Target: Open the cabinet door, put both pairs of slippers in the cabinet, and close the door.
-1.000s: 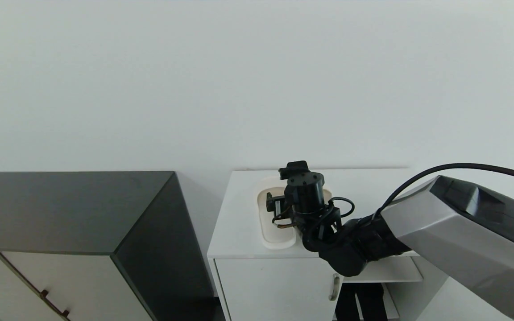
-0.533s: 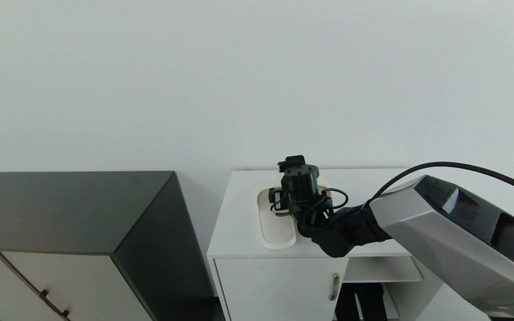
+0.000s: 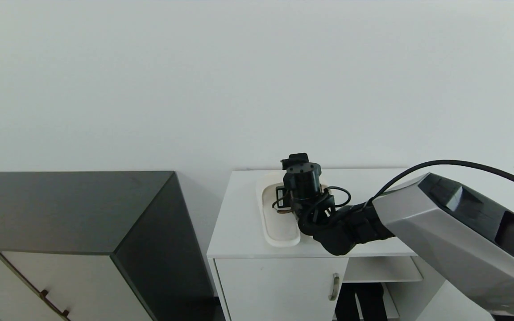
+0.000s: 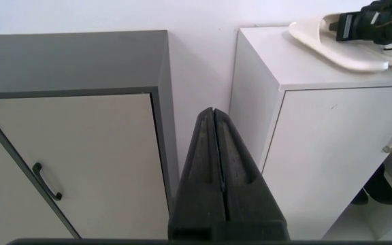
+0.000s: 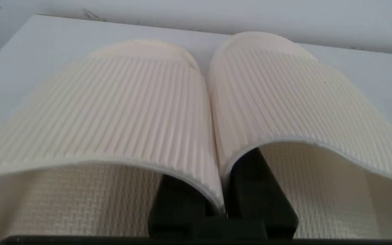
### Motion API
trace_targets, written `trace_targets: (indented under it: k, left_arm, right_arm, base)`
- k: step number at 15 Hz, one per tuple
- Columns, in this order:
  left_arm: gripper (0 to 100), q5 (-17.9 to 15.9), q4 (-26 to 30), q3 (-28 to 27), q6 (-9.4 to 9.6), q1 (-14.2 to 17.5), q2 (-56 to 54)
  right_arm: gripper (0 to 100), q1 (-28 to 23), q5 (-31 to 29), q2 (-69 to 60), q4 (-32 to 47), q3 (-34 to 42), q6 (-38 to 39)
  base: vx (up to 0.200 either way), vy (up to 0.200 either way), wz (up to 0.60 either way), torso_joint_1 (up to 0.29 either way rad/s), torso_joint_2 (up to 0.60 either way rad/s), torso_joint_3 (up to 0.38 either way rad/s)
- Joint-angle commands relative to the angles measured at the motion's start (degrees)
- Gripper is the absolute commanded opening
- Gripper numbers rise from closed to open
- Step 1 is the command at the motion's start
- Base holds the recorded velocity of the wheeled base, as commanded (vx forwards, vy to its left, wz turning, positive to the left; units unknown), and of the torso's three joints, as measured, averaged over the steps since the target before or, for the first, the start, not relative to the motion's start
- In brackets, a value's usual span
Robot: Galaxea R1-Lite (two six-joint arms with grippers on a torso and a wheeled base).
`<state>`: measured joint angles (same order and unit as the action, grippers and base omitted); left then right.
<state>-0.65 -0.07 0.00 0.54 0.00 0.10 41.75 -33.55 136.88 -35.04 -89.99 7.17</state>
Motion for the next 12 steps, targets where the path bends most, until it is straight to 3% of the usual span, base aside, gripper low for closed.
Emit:
trace_targets:
  k: [1, 5, 10, 12]
  left_arm:
    - [0, 0.03, -0.01, 0.0, -0.01, 0.0, -0.01]
    - [0, 0.03, -0.01, 0.0, -0.01, 0.0, -0.01]
    - [0, -0.06, -0.01, 0.0, 0.08, 0.0, -0.01]
    - [0, -0.06, -0.01, 0.0, 0.08, 0.0, -0.01]
  right_arm:
    - [0, 1.31, -0.29, -5.83, -0.21, 4.12, 0.04]
    - [0, 3.25, 0.33, -16.99, -1.53, 17.31, 1.09]
    - [0, 4.3, 1.56, -25.78, -10.49, 34.44, 1.53]
    - [0, 4.48, 5.6, -31.67, -11.99, 41.56, 1.36]
  base:
    - [0.0, 0.0, 0.0, 0.0, 0.0, 0.0]
    - [0.0, 0.0, 0.0, 0.0, 0.0, 0.0]
    - [0.0, 0.0, 0.0, 0.0, 0.0, 0.0]
    - [0.0, 0.0, 0.0, 0.0, 0.0, 0.0]
